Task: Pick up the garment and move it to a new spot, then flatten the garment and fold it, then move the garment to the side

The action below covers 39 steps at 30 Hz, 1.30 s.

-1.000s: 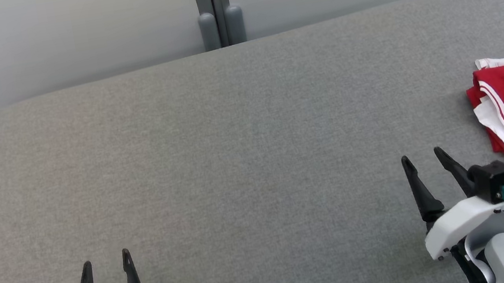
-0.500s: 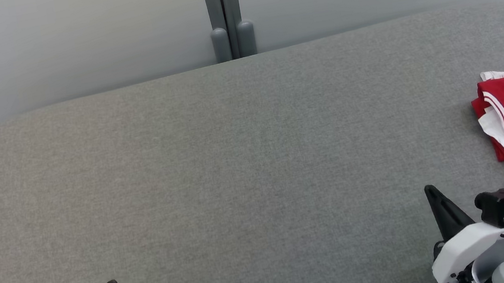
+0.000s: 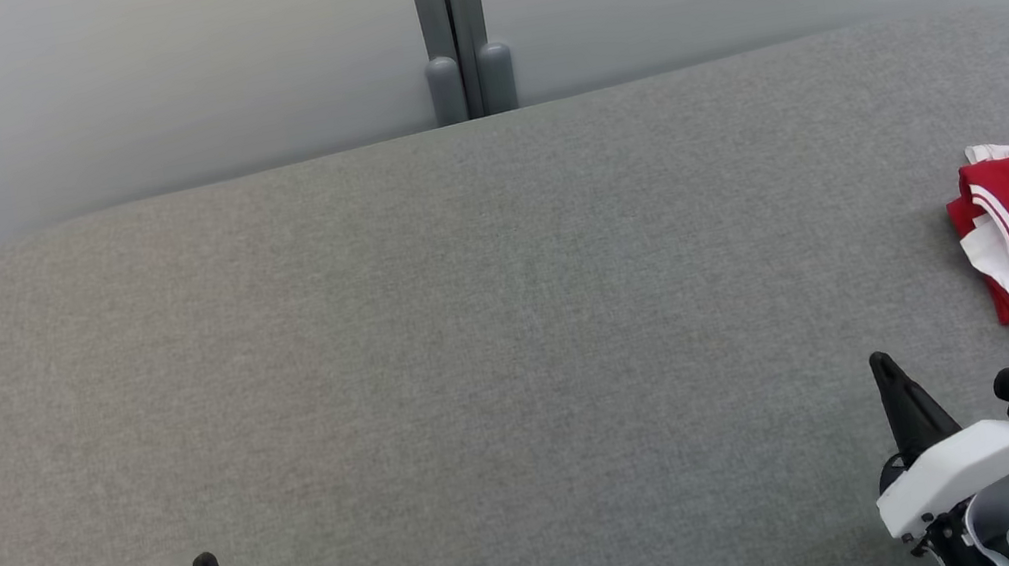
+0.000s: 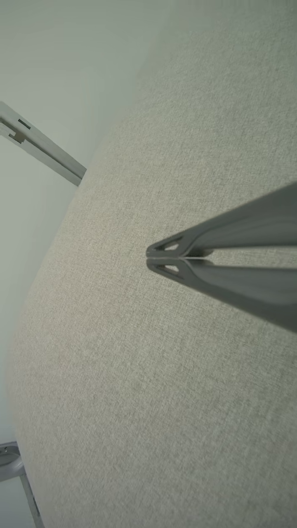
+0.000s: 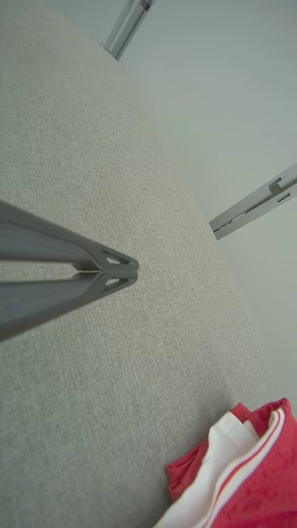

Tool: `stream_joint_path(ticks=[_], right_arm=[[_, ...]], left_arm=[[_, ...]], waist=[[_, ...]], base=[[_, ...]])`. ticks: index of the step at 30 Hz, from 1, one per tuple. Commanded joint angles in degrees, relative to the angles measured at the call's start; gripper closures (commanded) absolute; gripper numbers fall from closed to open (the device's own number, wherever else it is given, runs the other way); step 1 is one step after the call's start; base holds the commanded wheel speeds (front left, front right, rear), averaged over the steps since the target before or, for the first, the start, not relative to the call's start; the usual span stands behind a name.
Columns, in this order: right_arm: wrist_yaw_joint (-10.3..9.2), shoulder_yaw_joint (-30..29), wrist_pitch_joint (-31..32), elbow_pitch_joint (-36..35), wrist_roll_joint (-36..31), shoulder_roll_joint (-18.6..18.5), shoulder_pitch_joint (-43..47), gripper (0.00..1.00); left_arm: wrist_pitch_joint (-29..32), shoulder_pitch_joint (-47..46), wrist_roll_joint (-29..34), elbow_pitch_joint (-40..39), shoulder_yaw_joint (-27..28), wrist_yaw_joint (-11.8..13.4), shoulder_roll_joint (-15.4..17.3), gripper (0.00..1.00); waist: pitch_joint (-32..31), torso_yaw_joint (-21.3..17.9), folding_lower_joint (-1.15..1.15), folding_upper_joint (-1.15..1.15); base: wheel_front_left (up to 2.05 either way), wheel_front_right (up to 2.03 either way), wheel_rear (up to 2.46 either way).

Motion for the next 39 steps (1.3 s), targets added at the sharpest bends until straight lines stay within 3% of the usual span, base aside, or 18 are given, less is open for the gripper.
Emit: stream_joint_path(ticks=[1, 39], right_arm=[[-0.01, -0.33, 0.48, -1.45, 2.39, -0.27, -0.53, 1.00], [-0.03, -2.75, 8.04, -6.30, 31.54, -0.52, 0.21, 1.00]], left_arm=[[0.45, -1.90, -2.38, -1.08, 0.49, -0.20, 0.26, 1.00], [8.03, -5.29, -30.86, -3.98, 3.14, -1.48, 0.45, 1.00]], waist=[[-0.01, 0.02, 0.00, 0.00], [-0.28, 0.68, 0.00, 0.00]], base=[[0.00, 0.00, 0.00], [0.00, 0.00, 0.00]])
